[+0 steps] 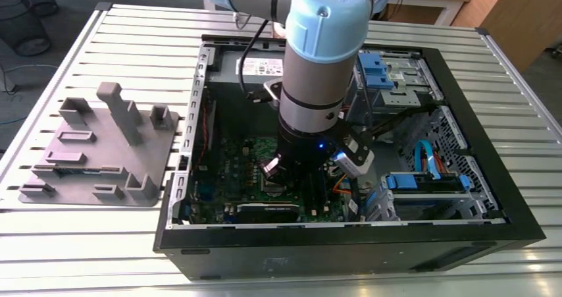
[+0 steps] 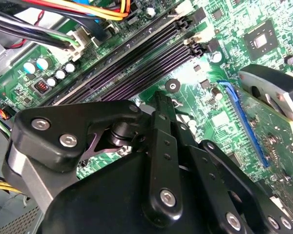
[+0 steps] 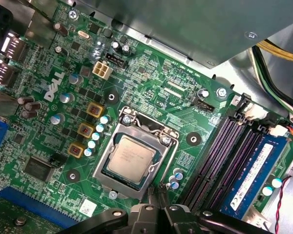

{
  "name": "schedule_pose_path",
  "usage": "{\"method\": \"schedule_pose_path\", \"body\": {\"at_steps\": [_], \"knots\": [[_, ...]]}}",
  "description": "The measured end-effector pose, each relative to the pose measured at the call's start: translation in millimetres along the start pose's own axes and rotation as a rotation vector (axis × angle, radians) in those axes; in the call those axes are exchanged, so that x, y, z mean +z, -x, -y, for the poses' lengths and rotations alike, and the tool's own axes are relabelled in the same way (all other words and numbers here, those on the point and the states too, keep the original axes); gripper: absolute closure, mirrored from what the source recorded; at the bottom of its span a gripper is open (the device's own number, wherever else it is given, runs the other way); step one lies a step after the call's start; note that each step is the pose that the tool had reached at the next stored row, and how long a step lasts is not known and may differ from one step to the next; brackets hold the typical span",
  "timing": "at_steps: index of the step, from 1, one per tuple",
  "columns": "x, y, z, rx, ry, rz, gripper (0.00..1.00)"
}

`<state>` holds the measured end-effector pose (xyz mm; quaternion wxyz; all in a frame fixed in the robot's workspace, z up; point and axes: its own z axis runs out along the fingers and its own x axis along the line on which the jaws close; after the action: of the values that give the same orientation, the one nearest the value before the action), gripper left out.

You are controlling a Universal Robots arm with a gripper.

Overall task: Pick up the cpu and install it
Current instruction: 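Install the first cpu locking lever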

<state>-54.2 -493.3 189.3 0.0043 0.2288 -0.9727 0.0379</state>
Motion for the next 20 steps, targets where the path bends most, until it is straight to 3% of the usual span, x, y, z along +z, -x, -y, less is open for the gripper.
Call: {"method": "schedule_pose_path", "body": {"at_steps": [20], "knots": [[1.3, -2.7, 5.1, 0.000, 0.0002, 0.0001, 0.89]]}}
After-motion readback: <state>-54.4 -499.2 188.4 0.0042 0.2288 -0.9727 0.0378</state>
